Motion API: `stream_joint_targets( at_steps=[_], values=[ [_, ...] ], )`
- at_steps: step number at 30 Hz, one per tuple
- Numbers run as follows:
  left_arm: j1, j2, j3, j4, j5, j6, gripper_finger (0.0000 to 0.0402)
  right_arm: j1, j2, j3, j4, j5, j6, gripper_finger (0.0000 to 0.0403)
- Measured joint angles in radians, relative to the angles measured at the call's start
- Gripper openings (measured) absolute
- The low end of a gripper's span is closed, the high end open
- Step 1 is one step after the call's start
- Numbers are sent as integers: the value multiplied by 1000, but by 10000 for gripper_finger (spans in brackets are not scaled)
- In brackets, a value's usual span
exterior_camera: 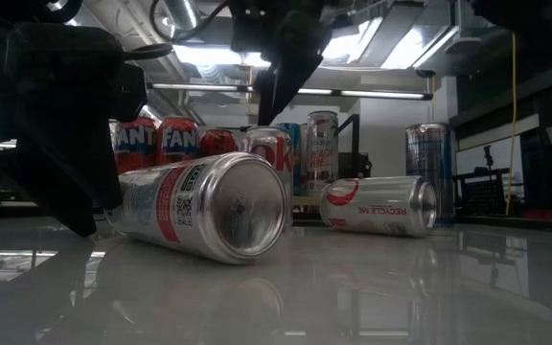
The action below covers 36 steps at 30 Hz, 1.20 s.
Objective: Place canned beverage on shelf
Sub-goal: Put the red silver soda can on the shelf
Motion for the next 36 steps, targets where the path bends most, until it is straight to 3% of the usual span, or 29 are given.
stream_joint_targets(
  at_steps=[9,23,36],
  values=[
    [0,0,0,0,0,0,321,0,10,-2,6,-62,5,399],
    [0,0,0,0,-1,1,321,6,10,-117,97,-35,7,399],
    [0,0,0,0,-1,1,321,6,10,-117,116,-8,-5,399]
  ],
)
